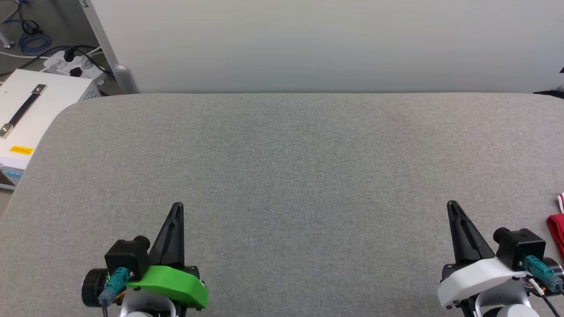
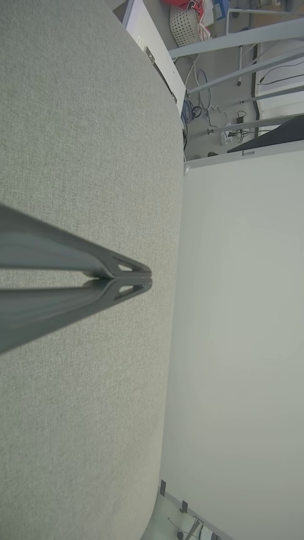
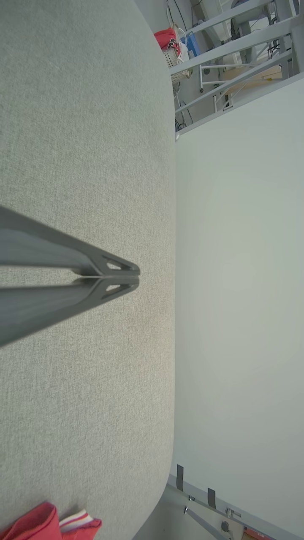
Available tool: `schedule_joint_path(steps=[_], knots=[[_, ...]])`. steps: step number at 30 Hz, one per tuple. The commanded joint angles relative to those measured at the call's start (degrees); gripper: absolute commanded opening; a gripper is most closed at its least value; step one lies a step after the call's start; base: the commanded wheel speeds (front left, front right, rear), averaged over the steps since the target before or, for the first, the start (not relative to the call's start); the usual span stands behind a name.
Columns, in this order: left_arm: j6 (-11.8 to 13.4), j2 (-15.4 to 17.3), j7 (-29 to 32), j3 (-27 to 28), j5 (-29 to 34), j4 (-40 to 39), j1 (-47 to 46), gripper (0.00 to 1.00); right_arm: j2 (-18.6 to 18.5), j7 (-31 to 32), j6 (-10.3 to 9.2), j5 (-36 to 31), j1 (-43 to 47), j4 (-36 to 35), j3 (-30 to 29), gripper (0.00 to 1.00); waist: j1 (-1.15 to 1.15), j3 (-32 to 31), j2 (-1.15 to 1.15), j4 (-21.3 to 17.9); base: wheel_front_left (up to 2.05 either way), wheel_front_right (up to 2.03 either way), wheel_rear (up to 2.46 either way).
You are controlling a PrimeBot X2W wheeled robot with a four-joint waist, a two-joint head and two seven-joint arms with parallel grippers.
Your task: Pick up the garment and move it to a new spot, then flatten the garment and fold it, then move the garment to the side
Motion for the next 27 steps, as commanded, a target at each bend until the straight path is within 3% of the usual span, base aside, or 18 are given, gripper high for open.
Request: schedule_joint_path(steps=[1, 27], knots=[[0.38, -0.26, 0.47, 0.06, 0.88, -0.25, -0.4, 0.0, 0.04, 0.21, -0.02, -0.81, -0.61, -0.33, 0.0, 0.0, 0.0, -0.03, 0.0, -0.03, 0.0, 0.0, 0.0], [1.97, -0.47, 3.7, 0.71, 4.47, -1.3, -0.65, 0.0, 0.07, 2.4, -0.03, -3.48, -0.97, -0.71, 0.1, 0.0, 0.0, -0.51, 0.0, -0.53, 0.0, 0.0, 0.0]])
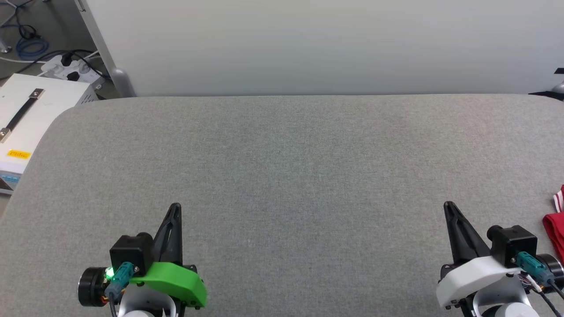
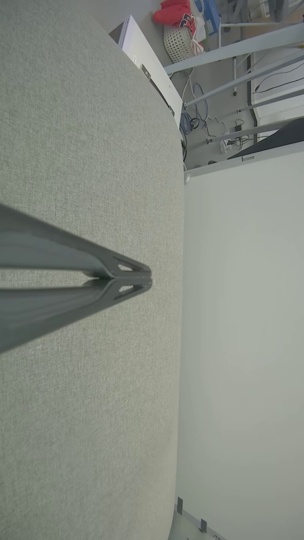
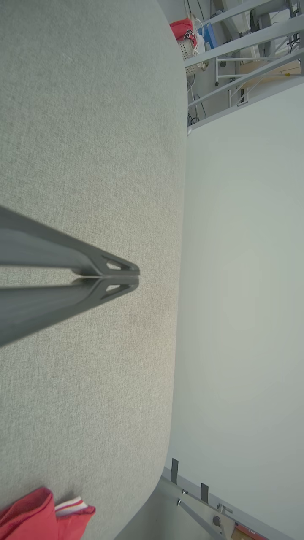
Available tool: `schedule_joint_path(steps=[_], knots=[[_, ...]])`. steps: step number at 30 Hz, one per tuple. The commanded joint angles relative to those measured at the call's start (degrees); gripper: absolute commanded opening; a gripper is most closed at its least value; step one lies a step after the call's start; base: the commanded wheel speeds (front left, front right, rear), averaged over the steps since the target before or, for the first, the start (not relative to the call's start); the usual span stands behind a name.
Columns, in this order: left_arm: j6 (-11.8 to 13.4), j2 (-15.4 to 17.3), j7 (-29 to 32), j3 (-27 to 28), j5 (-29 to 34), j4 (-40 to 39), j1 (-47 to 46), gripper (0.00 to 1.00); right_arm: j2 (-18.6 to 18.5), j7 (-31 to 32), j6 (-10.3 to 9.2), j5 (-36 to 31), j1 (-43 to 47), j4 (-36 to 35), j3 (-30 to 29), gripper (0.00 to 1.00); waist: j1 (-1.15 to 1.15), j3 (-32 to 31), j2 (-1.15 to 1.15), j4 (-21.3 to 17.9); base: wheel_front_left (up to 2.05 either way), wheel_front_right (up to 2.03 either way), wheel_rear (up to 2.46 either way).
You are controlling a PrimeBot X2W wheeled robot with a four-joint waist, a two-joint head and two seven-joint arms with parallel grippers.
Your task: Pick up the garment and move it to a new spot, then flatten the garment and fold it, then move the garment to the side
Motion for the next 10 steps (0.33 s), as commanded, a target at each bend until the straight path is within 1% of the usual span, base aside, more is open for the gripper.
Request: schedule_joint_path(steps=[1, 10], knots=[[0.43, -0.34, 0.29, 0.27, 0.83, -0.36, -0.62, 0.0, 0.04, 0.39, -0.03, -0.54, -0.78, -0.38, 0.01, 0.0, 0.0, -0.02, 0.0, -0.02, 0.0, 0.0, 0.0], [0.99, -0.41, 1.43, 0.5, 2.1, -0.73, -0.71, 0.0, 0.05, 1.16, -0.04, -1.49, -0.91, -0.51, 0.04, 0.0, 0.0, -0.19, 0.0, -0.2, 0.0, 0.0, 0.0]])
